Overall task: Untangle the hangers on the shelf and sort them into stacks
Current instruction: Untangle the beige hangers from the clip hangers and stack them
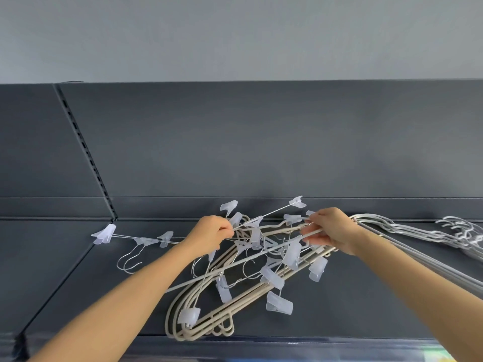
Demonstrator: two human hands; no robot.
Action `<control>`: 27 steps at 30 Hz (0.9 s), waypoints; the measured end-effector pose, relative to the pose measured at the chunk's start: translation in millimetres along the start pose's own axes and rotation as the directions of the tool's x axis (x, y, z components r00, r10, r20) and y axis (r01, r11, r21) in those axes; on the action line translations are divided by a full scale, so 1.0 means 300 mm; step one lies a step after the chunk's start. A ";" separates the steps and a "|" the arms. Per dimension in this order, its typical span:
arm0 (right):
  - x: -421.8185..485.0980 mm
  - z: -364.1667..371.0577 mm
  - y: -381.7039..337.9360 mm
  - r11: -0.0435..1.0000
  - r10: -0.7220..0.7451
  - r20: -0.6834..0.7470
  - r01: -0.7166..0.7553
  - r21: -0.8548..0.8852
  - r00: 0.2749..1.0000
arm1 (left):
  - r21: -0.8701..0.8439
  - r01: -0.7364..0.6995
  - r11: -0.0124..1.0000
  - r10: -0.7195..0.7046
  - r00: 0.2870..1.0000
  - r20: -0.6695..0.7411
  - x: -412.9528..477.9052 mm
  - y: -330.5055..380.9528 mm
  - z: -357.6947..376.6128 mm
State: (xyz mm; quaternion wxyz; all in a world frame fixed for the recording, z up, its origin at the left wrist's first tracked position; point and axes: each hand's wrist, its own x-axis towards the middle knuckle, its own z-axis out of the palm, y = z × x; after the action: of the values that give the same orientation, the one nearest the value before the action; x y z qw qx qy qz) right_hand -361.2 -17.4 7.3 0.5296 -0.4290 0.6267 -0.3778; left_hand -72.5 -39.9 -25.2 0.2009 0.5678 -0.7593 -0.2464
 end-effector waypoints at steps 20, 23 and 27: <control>-0.036 -0.005 -0.005 0.866 -0.056 -0.048 0.073 0.495 0.997 | -0.092 -0.007 0.996 0.009 1.000 0.018 -0.057 -0.035 -0.022; -0.031 0.002 0.000 0.883 -0.024 -0.114 0.074 0.464 0.993 | -0.122 0.005 0.992 -0.003 1.000 0.019 -0.075 -0.051 -0.047; -0.026 0.009 -0.022 0.926 0.005 -0.317 0.115 0.360 0.949 | -0.081 0.006 0.997 -0.005 1.000 0.018 -0.094 -0.086 -0.105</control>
State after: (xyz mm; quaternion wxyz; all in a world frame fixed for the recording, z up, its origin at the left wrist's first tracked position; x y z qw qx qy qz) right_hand -357.1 -12.4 15.7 0.4849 -0.2728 0.6064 -0.5681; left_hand -26.7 -23.3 -16.3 0.2163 0.5592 -0.7488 -0.2825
